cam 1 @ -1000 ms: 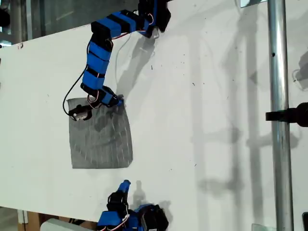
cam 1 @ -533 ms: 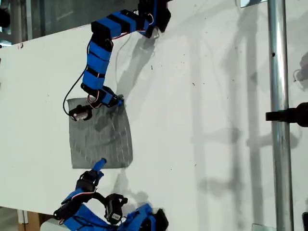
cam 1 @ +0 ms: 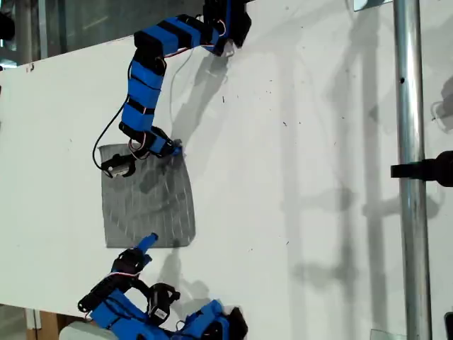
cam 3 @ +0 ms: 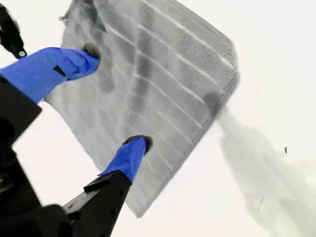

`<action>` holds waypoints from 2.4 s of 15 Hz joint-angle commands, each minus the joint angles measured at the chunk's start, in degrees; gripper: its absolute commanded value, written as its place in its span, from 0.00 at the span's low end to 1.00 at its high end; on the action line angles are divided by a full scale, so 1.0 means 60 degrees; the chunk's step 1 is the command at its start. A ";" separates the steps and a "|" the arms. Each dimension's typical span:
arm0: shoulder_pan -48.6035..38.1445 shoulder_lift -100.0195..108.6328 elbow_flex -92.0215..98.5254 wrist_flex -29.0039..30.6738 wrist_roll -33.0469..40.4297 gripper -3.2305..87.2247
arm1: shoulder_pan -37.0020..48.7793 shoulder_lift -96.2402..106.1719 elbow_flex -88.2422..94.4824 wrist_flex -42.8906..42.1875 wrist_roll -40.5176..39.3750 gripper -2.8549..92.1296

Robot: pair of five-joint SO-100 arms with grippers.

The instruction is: Grasp corners of a towel and fold twice.

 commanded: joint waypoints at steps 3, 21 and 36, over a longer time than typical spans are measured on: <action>0.0981 -0.1362 0.1685 -0.2080 -0.0850 0.35 | -0.0044 0.0264 0.0073 -0.0161 0.0088 0.03; 0.2021 -0.1362 0.2988 -0.3853 -0.2505 0.02 | -0.0381 0.2622 0.1963 0.0015 0.0513 0.03; 0.1157 0.1948 0.3853 -0.4834 -0.1509 0.02 | 0.1157 0.5391 0.2285 0.0161 0.1011 0.03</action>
